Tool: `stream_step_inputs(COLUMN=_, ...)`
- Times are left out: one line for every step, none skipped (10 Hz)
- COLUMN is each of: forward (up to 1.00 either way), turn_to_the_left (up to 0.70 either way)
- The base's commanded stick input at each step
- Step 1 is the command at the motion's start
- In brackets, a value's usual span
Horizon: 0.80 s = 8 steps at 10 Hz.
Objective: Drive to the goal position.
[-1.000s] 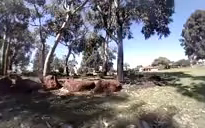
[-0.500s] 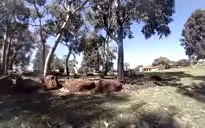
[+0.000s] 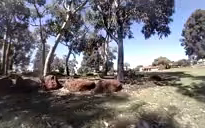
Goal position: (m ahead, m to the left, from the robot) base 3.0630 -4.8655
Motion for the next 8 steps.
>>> stream_step_inputs(forward=0.0, turn_to_the_left=-0.45)
stream_step_inputs(forward=0.32, turn_to_the_left=-0.37)
stream_step_inputs(forward=0.0, turn_to_the_left=-0.45)
stream_step_inputs(forward=0.0, turn_to_the_left=-0.45)
stream_step_inputs(forward=0.0, turn_to_the_left=-0.45)
stream_step_inputs(forward=0.0, turn_to_the_left=-0.45)
stream_step_inputs(forward=0.0, turn_to_the_left=-0.45)
stream_step_inputs(forward=0.0, turn_to_the_left=-0.45)
